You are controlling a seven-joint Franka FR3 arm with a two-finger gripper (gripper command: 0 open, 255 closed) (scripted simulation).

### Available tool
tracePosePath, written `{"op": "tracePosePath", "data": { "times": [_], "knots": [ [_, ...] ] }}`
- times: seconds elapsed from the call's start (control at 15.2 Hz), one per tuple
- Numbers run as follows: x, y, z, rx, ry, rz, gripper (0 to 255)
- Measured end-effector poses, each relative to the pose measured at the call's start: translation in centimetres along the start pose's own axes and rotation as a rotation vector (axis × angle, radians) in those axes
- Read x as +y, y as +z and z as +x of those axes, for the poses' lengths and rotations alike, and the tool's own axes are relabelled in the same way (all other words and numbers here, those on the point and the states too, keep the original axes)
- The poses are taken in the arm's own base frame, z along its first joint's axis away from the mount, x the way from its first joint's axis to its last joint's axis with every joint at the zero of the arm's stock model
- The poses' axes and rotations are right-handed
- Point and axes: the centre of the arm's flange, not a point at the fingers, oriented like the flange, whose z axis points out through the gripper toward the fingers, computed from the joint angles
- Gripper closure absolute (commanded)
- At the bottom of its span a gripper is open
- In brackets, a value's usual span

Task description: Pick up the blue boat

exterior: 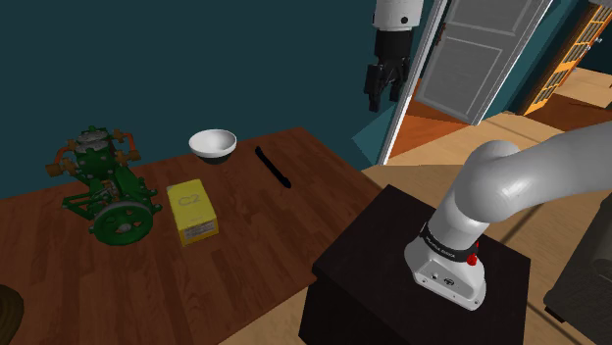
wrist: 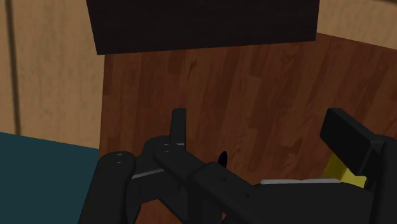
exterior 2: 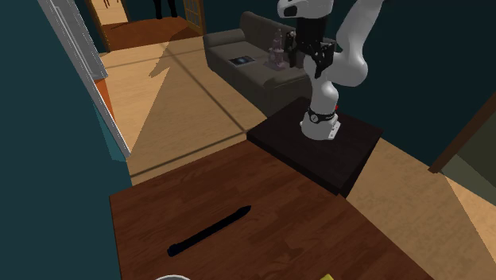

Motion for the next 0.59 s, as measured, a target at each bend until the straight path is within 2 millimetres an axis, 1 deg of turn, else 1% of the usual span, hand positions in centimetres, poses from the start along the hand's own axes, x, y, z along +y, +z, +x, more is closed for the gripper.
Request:
{"op": "tracePosePath", "data": {
  "times": [0.07, 0.2, 0.33, 0.4, 0.53, 0.59],
  "knots": [
    [0.0, 0.0, 0.0, 0.0, 0.0, 0.0, 0],
    [-0.1, 1.0, 1.2, 0.002, 0.005, 0.002, 0],
    [-0.1, 2.3, 3.0, 0.007, 0.012, 0.006, 0],
    [0.2, 3.2, 4.1, 0.009, 0.016, 0.008, 0],
    [-0.2, 5.2, 5.7, 0.015, 0.024, 0.012, 0],
    [-0.2, 6.0, 7.0, 0.018, 0.028, 0.014, 0]
  ]
}}
